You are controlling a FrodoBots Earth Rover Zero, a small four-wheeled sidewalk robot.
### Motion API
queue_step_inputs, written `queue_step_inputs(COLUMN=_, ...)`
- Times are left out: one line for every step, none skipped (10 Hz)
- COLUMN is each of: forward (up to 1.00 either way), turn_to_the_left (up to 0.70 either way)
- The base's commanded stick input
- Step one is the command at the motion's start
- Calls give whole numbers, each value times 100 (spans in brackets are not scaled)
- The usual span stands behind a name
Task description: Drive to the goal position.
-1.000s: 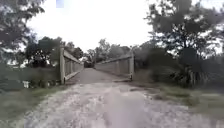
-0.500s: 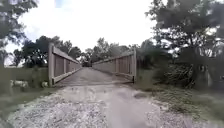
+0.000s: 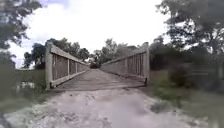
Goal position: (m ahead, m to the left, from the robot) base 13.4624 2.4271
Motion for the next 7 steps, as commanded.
queue_step_inputs(forward=100, turn_to_the_left=27)
queue_step_inputs(forward=100, turn_to_the_left=10)
queue_step_inputs(forward=100, turn_to_the_left=0)
queue_step_inputs(forward=100, turn_to_the_left=0)
queue_step_inputs(forward=100, turn_to_the_left=0)
queue_step_inputs(forward=100, turn_to_the_left=0)
queue_step_inputs(forward=100, turn_to_the_left=0)
